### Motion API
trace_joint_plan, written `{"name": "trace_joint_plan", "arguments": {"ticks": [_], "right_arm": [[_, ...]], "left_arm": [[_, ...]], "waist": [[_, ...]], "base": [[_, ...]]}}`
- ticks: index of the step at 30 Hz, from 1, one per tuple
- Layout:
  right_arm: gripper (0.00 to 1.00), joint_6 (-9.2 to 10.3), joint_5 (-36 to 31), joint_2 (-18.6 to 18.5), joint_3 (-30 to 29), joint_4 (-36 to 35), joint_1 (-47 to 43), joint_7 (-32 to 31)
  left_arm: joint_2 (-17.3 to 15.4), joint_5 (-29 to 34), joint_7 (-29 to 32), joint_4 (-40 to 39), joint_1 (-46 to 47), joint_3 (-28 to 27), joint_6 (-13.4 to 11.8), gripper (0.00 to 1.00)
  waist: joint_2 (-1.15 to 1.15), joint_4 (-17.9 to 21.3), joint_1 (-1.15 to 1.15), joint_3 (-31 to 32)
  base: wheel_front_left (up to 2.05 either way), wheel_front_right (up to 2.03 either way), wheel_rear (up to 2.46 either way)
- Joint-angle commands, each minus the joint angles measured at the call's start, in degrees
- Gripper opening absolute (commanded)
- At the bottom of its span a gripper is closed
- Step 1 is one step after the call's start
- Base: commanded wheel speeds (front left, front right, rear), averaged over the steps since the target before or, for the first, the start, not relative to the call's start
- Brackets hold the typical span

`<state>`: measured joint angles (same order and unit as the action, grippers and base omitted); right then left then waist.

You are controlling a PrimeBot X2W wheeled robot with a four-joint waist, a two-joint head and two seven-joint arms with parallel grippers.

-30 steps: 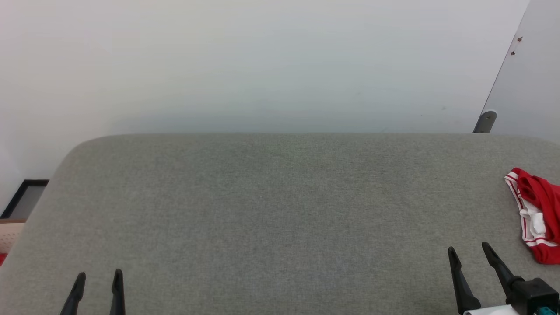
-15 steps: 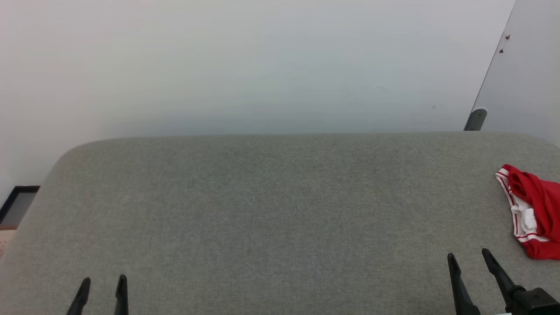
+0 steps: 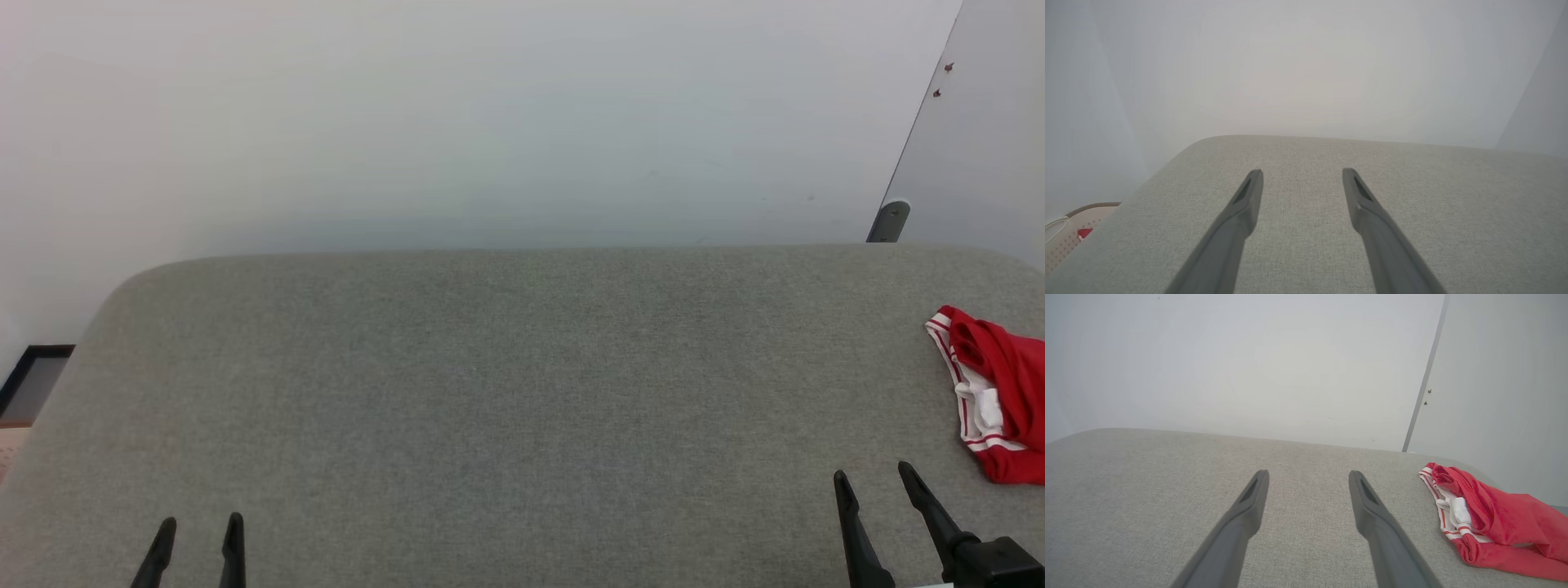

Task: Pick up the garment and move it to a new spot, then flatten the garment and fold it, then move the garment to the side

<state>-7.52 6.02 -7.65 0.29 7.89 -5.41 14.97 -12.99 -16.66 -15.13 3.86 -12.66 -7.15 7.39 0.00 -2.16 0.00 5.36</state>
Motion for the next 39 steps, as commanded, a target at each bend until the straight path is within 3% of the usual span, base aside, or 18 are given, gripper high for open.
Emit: {"name": "trace_joint_plan", "arguments": {"ticks": [1,6,7,10,39], "right_arm": [[1.0,0.07,-0.3,0.1,0.0,-0.2,-0.6,0.3],[1.0,0.07,-0.3,0.2,0.1,-0.4,-0.5,0.3],[0.0,0.0,0.0,0.1,0.1,0.1,-0.1,0.0],[0.0,0.0,0.1,0.5,0.2,1.7,-0.5,-0.2],[0.0,0.01,30.7,2.0,-2.4,3.2,4.0,-7.8]], "left_arm": [[-0.2,-0.4,0.0,0.0,-0.2,0.1,0.1,1.0],[0.4,-0.6,0.0,-0.2,-0.2,-0.6,0.1,1.0],[0.4,-0.5,0.0,0.1,0.0,-0.4,0.0,0.0],[1.4,-0.6,0.1,1.8,-0.5,-0.1,0.0,0.0],[4.4,-27.2,7.7,4.7,6.6,0.1,0.0,0.0]], "waist": [[0.0,0.0,0.0,0.0],[0.0,-0.1,0.0,0.0],[0.0,-0.1,0.0,0.0],[0.0,-0.1,0.0,0.0],[0.0,0.4,0.0,-1.3]], "base": [[0.0,0.0,0.0],[0.0,0.0,0.0],[0.0,0.0,0.0],[0.0,0.0,0.0],[0.0,0.0,0.0]]}}
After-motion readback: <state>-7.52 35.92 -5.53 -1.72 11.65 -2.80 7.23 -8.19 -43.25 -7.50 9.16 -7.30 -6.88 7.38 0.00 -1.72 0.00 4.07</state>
